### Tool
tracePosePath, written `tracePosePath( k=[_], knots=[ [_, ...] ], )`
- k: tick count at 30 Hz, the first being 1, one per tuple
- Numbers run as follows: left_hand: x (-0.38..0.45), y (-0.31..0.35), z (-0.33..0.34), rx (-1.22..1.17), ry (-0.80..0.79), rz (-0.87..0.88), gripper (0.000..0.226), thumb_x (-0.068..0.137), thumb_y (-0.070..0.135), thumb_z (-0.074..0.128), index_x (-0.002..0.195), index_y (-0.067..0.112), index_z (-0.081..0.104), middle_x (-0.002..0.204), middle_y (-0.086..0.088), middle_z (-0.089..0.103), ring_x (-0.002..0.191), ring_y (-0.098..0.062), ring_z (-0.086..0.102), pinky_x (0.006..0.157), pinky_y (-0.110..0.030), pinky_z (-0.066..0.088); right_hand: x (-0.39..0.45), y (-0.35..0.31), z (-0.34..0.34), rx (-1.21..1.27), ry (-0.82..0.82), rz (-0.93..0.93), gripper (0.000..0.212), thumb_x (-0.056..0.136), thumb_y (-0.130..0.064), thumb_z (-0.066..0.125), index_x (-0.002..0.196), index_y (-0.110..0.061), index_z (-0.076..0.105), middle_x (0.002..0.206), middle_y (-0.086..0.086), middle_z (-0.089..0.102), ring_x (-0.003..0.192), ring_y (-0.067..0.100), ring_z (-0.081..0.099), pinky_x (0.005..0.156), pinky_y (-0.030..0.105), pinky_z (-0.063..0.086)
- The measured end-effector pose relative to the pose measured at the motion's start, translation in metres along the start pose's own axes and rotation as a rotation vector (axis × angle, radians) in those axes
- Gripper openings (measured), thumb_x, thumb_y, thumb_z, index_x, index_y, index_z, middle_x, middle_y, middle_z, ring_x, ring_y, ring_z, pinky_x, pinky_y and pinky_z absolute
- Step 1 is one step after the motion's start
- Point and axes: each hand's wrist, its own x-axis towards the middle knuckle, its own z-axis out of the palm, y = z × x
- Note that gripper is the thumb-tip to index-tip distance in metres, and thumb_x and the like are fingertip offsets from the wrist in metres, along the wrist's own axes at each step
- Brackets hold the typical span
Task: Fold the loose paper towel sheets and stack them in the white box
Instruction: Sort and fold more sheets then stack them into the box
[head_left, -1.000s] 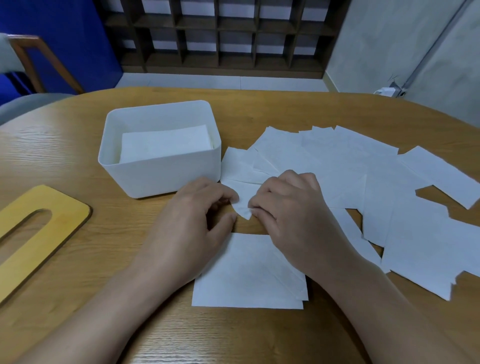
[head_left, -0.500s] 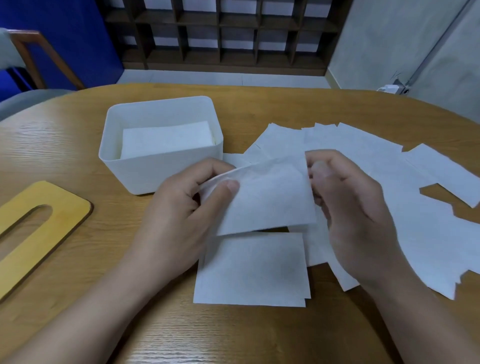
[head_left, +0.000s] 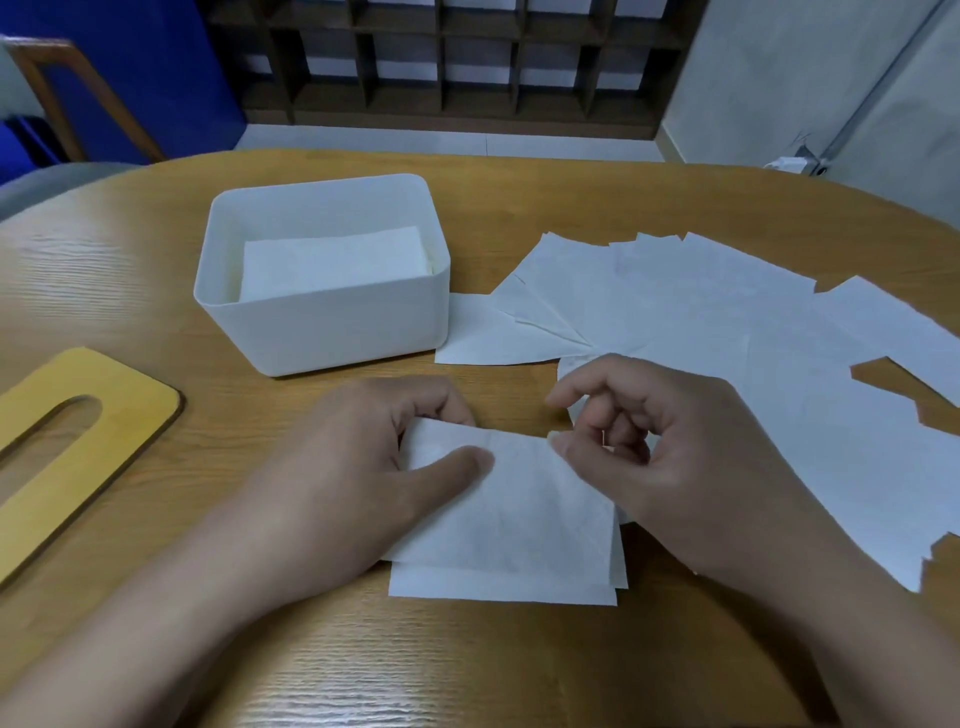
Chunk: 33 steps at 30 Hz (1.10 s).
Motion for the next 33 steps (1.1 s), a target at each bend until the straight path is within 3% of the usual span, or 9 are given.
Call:
tracePosePath(
  k=[2,6,10,13,18,22,27,30,33],
  knots=[
    [-0.001,0.001,0.0,0.065,-0.023,-0.026,0.017,0.093,0.047,0.081,0.095,0.032,0.074,0.082,0.017,0.073,0.068,-0.002,0.064,0.058,-0.022,0.045,0.001,0.002,0.0,-0.068,-0.057,0.023,0.016,0.093,-0.032,0.082,0.102,-0.04,0.072,0.084,-0.012,0.072,0.071,0.018,0.063,0.067,0.029,0.053],
    [-0.002,-0.003,0.0,0.312,-0.002,-0.035,0.035,0.079,0.062,0.086,0.099,0.043,0.065,0.1,0.028,0.065,0.085,0.001,0.061,0.063,-0.023,0.045,0.002,0.007,0.004,-0.248,-0.104,0.007,0.015,0.092,-0.043,0.082,0.102,-0.041,0.071,0.091,-0.019,0.066,0.084,0.006,0.062,0.067,0.016,0.042],
    [-0.001,-0.01,-0.005,0.371,-0.02,0.017,0.058,0.068,0.08,0.082,0.114,0.053,0.058,0.117,0.034,0.049,0.115,0.01,0.048,0.087,-0.018,0.044,0.003,0.008,0.0,-0.269,-0.034,-0.024,0.018,0.088,-0.05,0.082,0.101,-0.043,0.072,0.096,-0.017,0.065,0.093,0.011,0.062,0.071,0.021,0.043],
    [-0.003,-0.007,-0.006,0.432,-0.083,0.022,0.073,0.063,0.093,0.074,0.123,0.057,0.052,0.122,0.037,0.046,0.122,0.009,0.043,0.095,-0.022,0.047,0.003,0.007,0.001,-0.232,-0.043,-0.023,0.018,0.09,-0.055,0.079,0.103,-0.044,0.074,0.1,-0.02,0.067,0.097,0.012,0.063,0.075,0.021,0.047],
    [-0.005,0.009,-0.004,0.5,-0.171,-0.046,0.069,0.066,0.088,0.076,0.118,0.057,0.044,0.114,0.034,0.046,0.116,0.01,0.037,0.082,-0.018,0.042,0.004,0.011,0.007,-0.244,-0.049,-0.034,0.008,0.098,-0.035,0.076,0.104,-0.04,0.075,0.097,-0.019,0.067,0.098,0.012,0.062,0.08,0.023,0.048],
    [-0.005,0.01,-0.001,0.552,-0.203,-0.056,0.056,0.072,0.091,0.069,0.103,0.049,0.049,0.11,0.03,0.043,0.113,0.005,0.037,0.078,-0.021,0.04,0.007,0.015,0.005,-0.218,0.046,-0.008,0.021,0.105,-0.02,0.066,0.106,-0.037,0.078,0.1,-0.021,0.071,0.098,0.012,0.066,0.08,0.021,0.05],
    [-0.006,0.008,-0.001,0.399,-0.217,-0.046,0.035,0.084,0.07,0.078,0.097,0.042,0.061,0.111,0.031,0.057,0.102,0.005,0.054,0.074,-0.026,0.048,0.008,0.01,0.01,-0.061,0.165,0.049,0.023,0.109,-0.023,0.063,0.11,-0.039,0.079,0.109,-0.022,0.076,0.112,0.005,0.069,0.089,0.018,0.051],
    [-0.002,0.004,-0.001,0.152,-0.094,-0.057,0.023,0.089,0.047,0.085,0.101,0.036,0.068,0.09,0.017,0.072,0.07,-0.004,0.065,0.06,-0.034,0.056,0.009,0.003,0.011,0.166,0.159,0.096,0.026,0.108,-0.049,0.06,0.124,-0.036,0.076,0.114,-0.017,0.08,0.116,0.008,0.073,0.102,0.034,0.057],
    [0.007,-0.003,0.002,-0.15,0.059,0.019,0.017,0.092,0.027,0.088,0.101,0.026,0.074,0.091,0.007,0.077,0.082,-0.012,0.073,0.075,-0.039,0.059,0.011,-0.001,0.011,0.498,0.083,0.131,0.05,0.097,-0.058,0.064,0.137,-0.029,0.069,0.124,-0.005,0.081,0.122,0.017,0.075,0.109,0.046,0.054]
  ],
)
